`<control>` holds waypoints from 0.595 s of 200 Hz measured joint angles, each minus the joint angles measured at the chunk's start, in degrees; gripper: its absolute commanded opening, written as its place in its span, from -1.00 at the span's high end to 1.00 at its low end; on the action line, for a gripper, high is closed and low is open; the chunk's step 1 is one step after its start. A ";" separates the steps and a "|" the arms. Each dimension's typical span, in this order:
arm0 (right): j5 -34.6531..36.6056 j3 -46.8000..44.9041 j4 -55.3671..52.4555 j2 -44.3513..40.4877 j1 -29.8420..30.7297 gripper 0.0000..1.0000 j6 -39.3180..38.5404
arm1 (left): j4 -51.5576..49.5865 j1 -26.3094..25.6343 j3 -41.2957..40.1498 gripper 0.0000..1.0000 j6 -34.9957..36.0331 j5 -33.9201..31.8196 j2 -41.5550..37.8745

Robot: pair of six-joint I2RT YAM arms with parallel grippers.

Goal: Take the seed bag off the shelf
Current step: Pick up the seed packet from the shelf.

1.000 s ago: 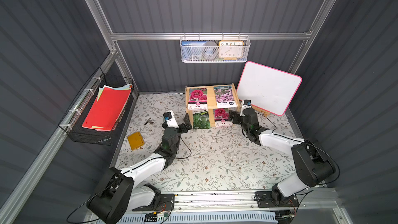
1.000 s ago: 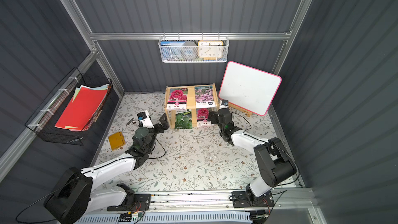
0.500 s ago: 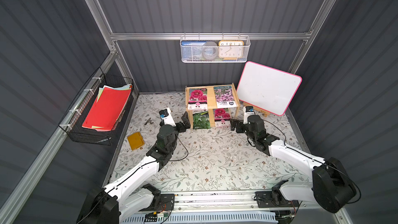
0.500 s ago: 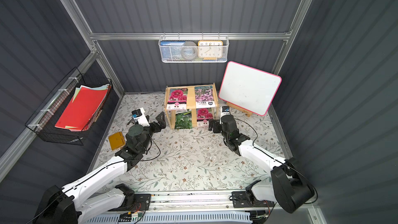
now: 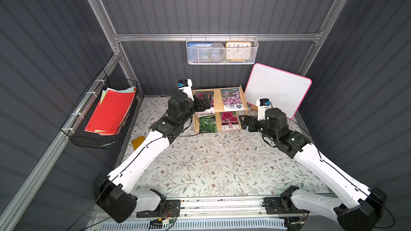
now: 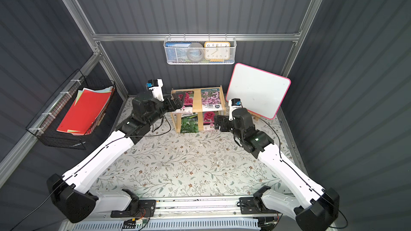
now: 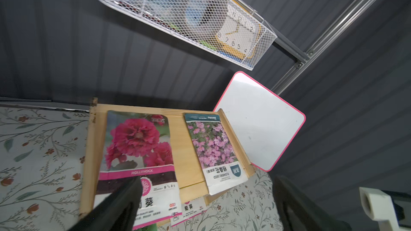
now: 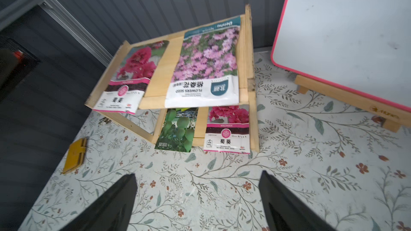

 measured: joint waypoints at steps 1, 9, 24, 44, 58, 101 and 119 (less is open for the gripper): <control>-0.09 0.35 -0.24 0.09 0.00 -0.83 0.02 | -0.15 0.00 0.31 -0.93 0.00 0.11 0.17; -1.05 3.80 -2.51 1.18 -0.15 -0.82 -0.26 | -2.25 0.00 3.80 -0.93 -0.02 1.81 2.34; -3.63 11.02 -7.04 4.70 -0.76 -0.73 -1.27 | -5.60 0.00 9.66 -0.83 -0.15 5.86 6.10; -7.06 18.95 -10.75 10.54 -2.58 -0.57 -2.27 | -8.81 0.00 15.93 -0.73 -0.81 11.41 10.67; -10.51 22.36 -12.79 14.51 -4.70 -0.45 -2.84 | -10.82 0.00 19.96 -0.57 -1.88 15.13 14.25; -18.40 28.50 -17.64 24.02 -10.43 -0.39 -3.08 | -21.86 -0.04 33.57 -0.27 -3.04 20.22 26.95; -20.04 31.50 -19.17 27.17 -10.60 -0.39 -3.82 | -25.90 -0.04 36.35 -0.23 -3.30 19.93 29.57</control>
